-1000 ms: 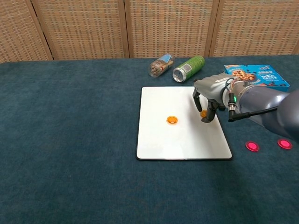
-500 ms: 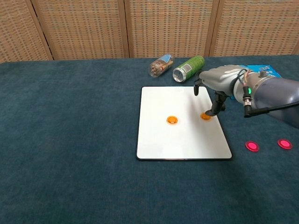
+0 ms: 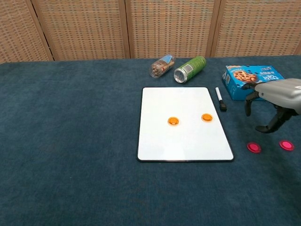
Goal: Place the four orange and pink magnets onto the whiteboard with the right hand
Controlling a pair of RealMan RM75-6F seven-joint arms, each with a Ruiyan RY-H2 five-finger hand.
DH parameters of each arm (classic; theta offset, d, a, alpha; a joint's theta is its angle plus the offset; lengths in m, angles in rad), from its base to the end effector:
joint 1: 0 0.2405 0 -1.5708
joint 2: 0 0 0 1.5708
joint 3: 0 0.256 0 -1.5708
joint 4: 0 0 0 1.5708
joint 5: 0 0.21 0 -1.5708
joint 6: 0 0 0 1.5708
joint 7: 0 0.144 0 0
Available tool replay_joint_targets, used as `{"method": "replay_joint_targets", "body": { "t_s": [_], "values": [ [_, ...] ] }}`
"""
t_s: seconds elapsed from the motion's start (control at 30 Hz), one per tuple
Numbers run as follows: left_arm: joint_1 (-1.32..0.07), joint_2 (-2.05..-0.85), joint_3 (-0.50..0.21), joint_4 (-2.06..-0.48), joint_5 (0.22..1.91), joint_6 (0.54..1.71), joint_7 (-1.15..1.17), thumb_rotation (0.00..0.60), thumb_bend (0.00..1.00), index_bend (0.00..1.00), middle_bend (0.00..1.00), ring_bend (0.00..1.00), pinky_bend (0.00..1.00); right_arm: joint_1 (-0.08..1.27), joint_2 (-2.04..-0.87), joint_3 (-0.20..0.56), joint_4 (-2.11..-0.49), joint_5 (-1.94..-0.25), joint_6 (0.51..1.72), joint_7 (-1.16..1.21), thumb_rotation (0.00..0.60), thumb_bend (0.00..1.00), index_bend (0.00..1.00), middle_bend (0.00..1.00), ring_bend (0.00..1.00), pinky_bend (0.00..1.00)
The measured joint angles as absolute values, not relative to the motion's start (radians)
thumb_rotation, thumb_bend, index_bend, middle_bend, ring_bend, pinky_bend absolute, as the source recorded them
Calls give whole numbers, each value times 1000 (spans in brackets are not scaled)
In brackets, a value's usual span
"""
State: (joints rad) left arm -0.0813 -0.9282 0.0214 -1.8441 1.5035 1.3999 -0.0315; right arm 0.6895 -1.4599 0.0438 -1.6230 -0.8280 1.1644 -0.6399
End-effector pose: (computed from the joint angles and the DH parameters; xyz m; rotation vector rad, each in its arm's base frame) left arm -0.2882 0.1606 0.1763 -1.4426 -1.0792 -0.8550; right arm -0.2074 -0.3126 0.0121 1.7231 -0.9095 0.5784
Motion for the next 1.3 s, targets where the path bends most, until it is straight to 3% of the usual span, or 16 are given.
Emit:
{"method": "replay_joint_targets", "body": {
  "t_s": [0.3, 1.3],
  "values": [
    [-80, -935, 23, -1846, 1504, 1402, -14, 600, 0, 0, 0, 0, 0, 574, -1436, -37, -1512, -999, 1167, -490, 600, 362, 425, 0, 0, 0],
    [-83, -944, 23, -1847, 1496, 1397, 8, 600, 0, 0, 0, 0, 0, 514, -1495, -11, -1391, -1067, 1097, -540, 600, 363, 425, 0, 0, 0]
  ]
}}
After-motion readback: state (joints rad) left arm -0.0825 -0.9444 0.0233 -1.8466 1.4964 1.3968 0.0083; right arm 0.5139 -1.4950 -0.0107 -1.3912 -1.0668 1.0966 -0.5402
